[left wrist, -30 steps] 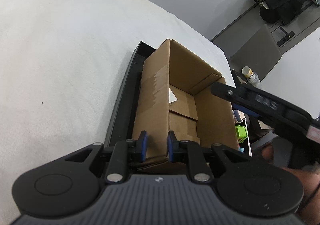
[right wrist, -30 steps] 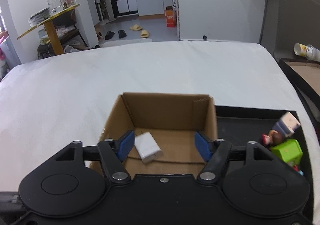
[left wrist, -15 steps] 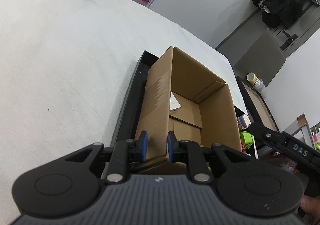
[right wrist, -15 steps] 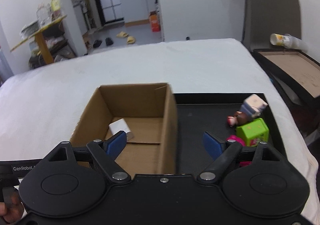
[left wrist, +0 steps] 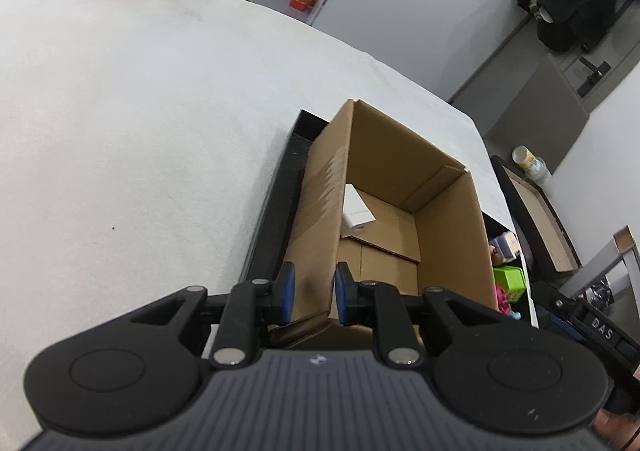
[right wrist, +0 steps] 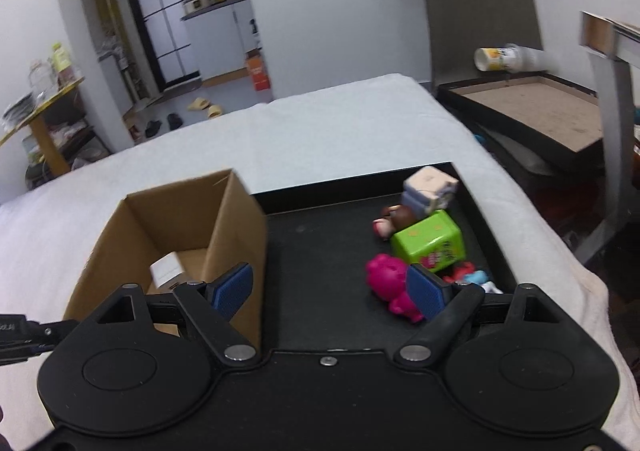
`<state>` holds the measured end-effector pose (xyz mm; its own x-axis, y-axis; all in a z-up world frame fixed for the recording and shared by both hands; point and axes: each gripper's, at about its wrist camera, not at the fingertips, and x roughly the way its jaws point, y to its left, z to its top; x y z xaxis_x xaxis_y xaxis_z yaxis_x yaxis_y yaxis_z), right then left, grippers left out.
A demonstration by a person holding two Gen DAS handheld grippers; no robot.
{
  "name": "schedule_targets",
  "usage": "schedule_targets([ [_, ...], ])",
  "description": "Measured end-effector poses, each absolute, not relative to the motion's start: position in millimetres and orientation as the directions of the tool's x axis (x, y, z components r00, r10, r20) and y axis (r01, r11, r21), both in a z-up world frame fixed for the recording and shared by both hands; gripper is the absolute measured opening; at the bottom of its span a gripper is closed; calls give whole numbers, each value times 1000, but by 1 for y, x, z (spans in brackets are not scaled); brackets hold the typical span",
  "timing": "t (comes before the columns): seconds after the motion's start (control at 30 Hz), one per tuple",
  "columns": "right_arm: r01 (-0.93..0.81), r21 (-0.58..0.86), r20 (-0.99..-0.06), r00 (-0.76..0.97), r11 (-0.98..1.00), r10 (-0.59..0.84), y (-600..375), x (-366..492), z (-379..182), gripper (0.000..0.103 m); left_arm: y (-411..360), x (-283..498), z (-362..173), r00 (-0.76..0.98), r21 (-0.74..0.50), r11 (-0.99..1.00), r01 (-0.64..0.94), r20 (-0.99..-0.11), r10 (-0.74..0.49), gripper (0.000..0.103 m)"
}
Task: Organize rigid objects
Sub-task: 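Move the right gripper back to the pink dinosaur and grasp it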
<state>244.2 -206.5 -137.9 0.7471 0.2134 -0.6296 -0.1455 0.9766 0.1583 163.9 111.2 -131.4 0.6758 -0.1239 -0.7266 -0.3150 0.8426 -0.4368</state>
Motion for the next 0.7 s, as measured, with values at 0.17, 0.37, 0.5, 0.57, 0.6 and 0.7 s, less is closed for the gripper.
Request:
schedule_targets([
  [0.17,-91,176,-636,750,980,184,-224,249,-153,83,106,165,-129,673,-400,856,-326,-735,-87,18],
  [0.37,-9,199,-654,744,980,140,-240,257,-170,82,98,167,-128,663,-360,873,-329,-747,-58,18],
  [0.5,-23,151,-658,743,988,118,-238,264,-184,73,91,170,-128,643,-300,897,-325,-765,-23,18],
  [0.57,-23,142,-662,741,990,113,-240,270,-190,67,91,171,-129,633,-292,896,-335,-774,-16,18],
  [0.6,-16,147,-661,742,989,110,-242,273,-192,66,90,172,-129,630,-287,896,-338,-777,-12,18],
  [0.7,-8,145,-657,747,989,102,-243,281,-196,66,88,175,-128,620,-266,901,-343,-785,4,18],
])
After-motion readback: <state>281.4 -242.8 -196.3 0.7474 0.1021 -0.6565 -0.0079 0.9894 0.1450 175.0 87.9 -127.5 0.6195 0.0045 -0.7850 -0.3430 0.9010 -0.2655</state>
